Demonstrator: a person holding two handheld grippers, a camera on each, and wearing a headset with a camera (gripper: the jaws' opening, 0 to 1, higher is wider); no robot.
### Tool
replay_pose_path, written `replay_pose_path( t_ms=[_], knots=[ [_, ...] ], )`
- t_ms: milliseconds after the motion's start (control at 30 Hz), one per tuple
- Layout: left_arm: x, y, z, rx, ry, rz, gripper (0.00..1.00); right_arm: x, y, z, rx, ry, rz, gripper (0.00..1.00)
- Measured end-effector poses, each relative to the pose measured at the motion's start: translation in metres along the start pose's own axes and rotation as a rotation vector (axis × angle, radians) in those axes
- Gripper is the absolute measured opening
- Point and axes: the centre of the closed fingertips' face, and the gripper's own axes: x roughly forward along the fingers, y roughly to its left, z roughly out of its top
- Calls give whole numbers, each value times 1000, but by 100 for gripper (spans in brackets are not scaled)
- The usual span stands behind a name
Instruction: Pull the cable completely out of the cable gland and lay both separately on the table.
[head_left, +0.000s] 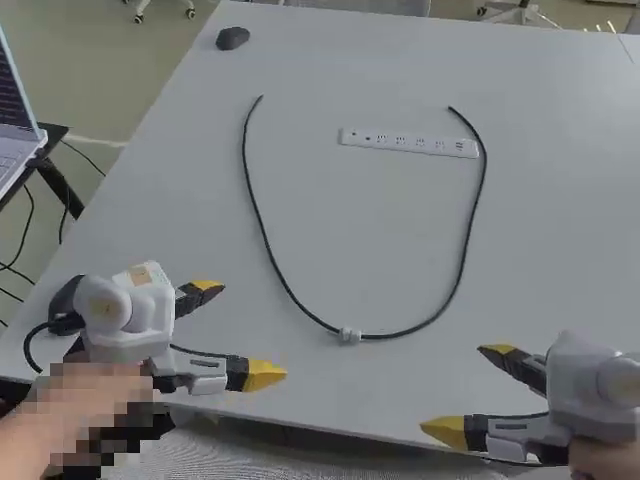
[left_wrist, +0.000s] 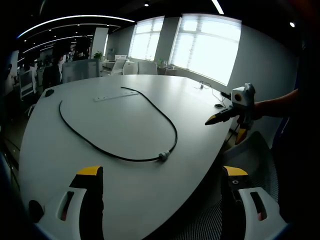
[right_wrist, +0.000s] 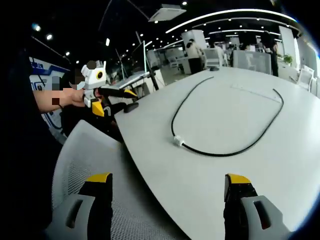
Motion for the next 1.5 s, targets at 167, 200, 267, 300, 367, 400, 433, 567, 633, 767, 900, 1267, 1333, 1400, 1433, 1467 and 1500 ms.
replay_pose_path(
  t_ms=[167, 200, 267, 300, 367, 400, 433, 567, 633, 767, 900, 1267, 1333, 1400, 1433, 1467, 1500],
  knots=[
    [0, 1, -1, 2, 0, -1, 99, 2, 0, 1, -4, 6, -1, 95],
    [-1, 2, -1, 4, 1, -1, 99, 2, 1, 2, -6, 4, 0, 95],
    [-1, 3, -1, 1, 2, 1, 99, 3, 0, 2, -8, 5, 0, 95],
    [-1, 3, -1, 1, 1, 1, 99, 4, 0, 2, -9, 4, 0, 95],
    [-1, 5, 0, 1, -1, 2, 99, 5, 0, 3, -14, 7, -1, 95],
    [-1, 6, 0, 1, -1, 3, 99, 6, -1, 3, -17, 6, -2, 95],
    [-1, 6, 0, 1, -1, 3, 99, 6, 0, 4, -18, 6, -1, 95],
    [0, 5, -4, -1, 6, -1, 99, 12, 2, 7, -18, 12, 5, 94],
    [1, 5, -4, -2, 8, -3, 99, 14, 2, 9, -31, 13, 6, 95],
    [3, 4, -6, -7, 9, -10, 99, 19, -1, 17, -37, 10, 7, 95],
    [6, 3, -6, 5, 18, -15, 99, 24, -4, 23, -55, 14, 8, 94],
    [7, 2, -7, 2, 17, -19, 98, 41, -8, 37, -100, 40, 38, 92],
    [7, 2, -9, -4, 19, -20, 98, 44, -10, 40, -111, 45, 39, 91],
    [6, 2, -8, -20, 9, -19, 98, 48, -13, 41, -122, 54, 41, 90],
    [5, 2, -7, -27, 5, -18, 98, 49, -14, 43, -129, 58, 39, 90],
    [5, 2, -7, -28, 5, -17, 98, 50, -15, 44, -132, 60, 39, 90],
    [5, 2, -7, -28, 5, -16, 98, 51, -15, 44, -134, 64, 40, 89]
  ],
)
